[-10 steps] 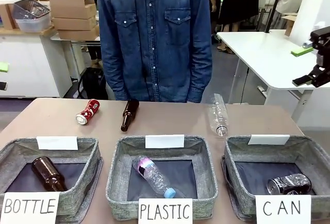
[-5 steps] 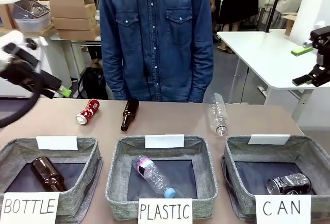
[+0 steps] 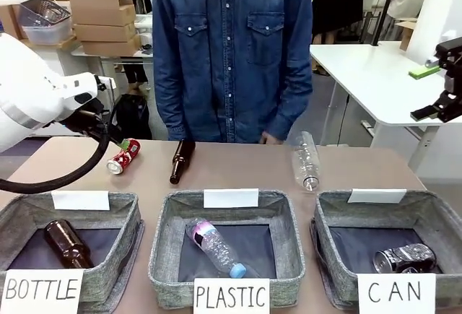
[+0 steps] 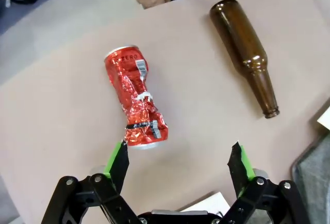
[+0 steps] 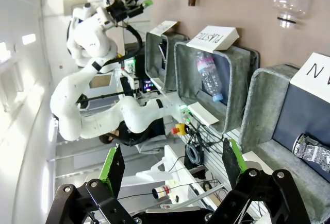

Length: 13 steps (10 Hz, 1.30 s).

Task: Sort the can waste into the basket.
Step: Pick up the can waste from the table and place it in the right Fabric basket.

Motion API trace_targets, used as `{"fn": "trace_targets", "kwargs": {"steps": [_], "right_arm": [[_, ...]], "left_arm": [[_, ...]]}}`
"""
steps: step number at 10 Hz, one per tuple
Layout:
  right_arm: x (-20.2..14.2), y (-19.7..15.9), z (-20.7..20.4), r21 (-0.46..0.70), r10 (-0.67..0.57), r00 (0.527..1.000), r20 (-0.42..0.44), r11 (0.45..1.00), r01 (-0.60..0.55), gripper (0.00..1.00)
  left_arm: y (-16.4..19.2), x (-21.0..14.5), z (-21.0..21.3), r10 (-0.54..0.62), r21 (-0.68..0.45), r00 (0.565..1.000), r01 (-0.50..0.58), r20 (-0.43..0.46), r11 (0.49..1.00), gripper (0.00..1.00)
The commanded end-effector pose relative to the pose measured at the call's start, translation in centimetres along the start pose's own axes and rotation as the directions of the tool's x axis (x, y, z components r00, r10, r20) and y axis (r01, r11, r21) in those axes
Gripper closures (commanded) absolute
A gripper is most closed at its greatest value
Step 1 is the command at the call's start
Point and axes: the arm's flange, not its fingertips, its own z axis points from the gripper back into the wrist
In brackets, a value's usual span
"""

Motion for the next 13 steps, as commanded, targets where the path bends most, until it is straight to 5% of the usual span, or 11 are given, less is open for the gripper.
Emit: {"fn": "trace_targets", "kwargs": {"steps": [1,5,11,12,13], "right_arm": [[-0.1,0.0,0.3,-0.003,0.017,1.0,-0.014,1.0,-0.017,0.0],[-0.1,0.0,0.3,-0.003,0.017,1.0,-0.014,1.0,-0.017,0.0],[-0.1,0.0,0.3,-0.003,0.017,1.0,-0.014,1.0,-0.017,0.0],[-0.1,0.0,0.3,-0.003,0.017,1.0,-0.014,1.0,-0.017,0.0],[-0.1,0.0,0.3,-0.003,0.017,1.0,-0.014,1.0,-0.017,0.0]], "left_arm": [[0.2,0.1,-0.7,0.0,0.013,1.0,0.0,0.001,1.0,0.0],[2.9,2.5,-4.5,0.084,0.14,0.995,-0.077,-0.044,0.987,0.0],[3.9,2.6,-11.1,0.113,0.138,0.977,-0.089,-0.179,0.986,0.0],[3.6,2.6,-11.2,0.096,0.146,0.979,-0.071,-0.177,0.987,0.6],[3.5,2.6,-11.0,0.082,0.142,0.983,-0.059,-0.165,0.988,0.6]]}}
